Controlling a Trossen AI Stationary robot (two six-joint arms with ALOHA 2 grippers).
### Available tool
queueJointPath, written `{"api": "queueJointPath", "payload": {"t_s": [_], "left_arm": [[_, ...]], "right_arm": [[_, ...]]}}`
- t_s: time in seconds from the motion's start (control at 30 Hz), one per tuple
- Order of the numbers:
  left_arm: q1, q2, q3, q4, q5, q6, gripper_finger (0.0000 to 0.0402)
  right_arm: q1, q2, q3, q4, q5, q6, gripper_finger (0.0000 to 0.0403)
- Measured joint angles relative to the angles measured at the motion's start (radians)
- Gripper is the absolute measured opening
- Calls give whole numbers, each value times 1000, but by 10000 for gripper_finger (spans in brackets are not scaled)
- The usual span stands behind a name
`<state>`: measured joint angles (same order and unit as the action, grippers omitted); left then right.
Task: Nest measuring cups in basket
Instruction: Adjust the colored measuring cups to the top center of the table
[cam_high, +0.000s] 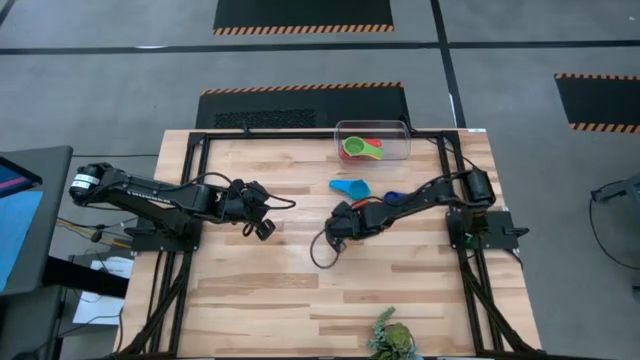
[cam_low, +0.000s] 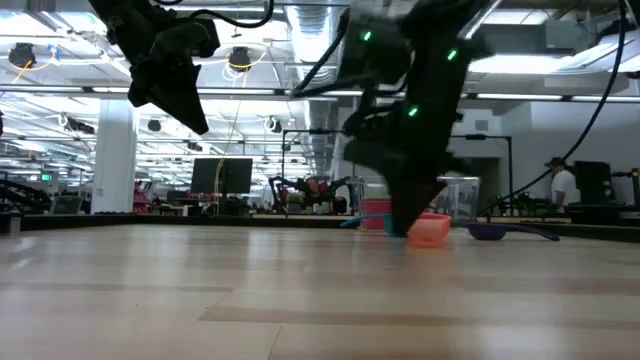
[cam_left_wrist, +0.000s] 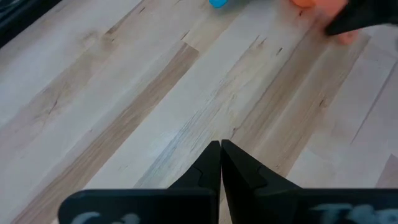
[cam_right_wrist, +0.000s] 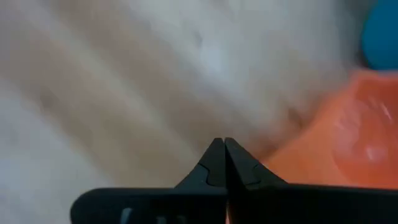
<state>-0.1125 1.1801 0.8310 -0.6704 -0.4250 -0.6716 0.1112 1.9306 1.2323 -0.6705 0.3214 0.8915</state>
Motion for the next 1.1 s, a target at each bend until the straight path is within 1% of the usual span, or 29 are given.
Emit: {"api": "queueJointPath", "payload": {"t_s": [0.1, 0.23, 0.3, 0.43, 0.57, 0.63, 0.7, 0.77, 0.87, 0.97, 1.1], "left_arm": [[0, 0, 0, 0, -2, 9, 0], [0, 0, 0, 0, -8, 10, 0], [0, 0, 0, 0, -9, 11, 0], [0, 0, 0, 2, -9, 12, 0], [0, 0, 0, 7, -9, 13, 0], [0, 0, 0, 11, -8, 13, 0], [0, 0, 0, 12, -8, 13, 0], [0, 0, 0, 13, -8, 13, 0], [0, 0, 0, 14, -2, 13, 0], [0, 0, 0, 12, -1, 11, 0], [0, 0, 0, 11, -1, 8, 0]], "right_arm": [[45, -17, 25, -114, 20, 4, 5], [90, -12, 22, -291, 24, 86, 11], [111, -12, 21, -334, 58, 128, 9], [143, -31, 25, -320, 105, 178, 5], [159, -68, 28, -202, 128, 171, 10], [154, -73, 28, -163, 145, 136, 10], [138, -67, 26, -125, 137, 96, 6], [116, -48, 26, -53, 107, 53, 5], [89, -11, 26, 6, 79, 27, 8], [71, 16, 26, -16, 62, 40, 6], [67, 22, 24, -132, 45, 82, 5]]}}
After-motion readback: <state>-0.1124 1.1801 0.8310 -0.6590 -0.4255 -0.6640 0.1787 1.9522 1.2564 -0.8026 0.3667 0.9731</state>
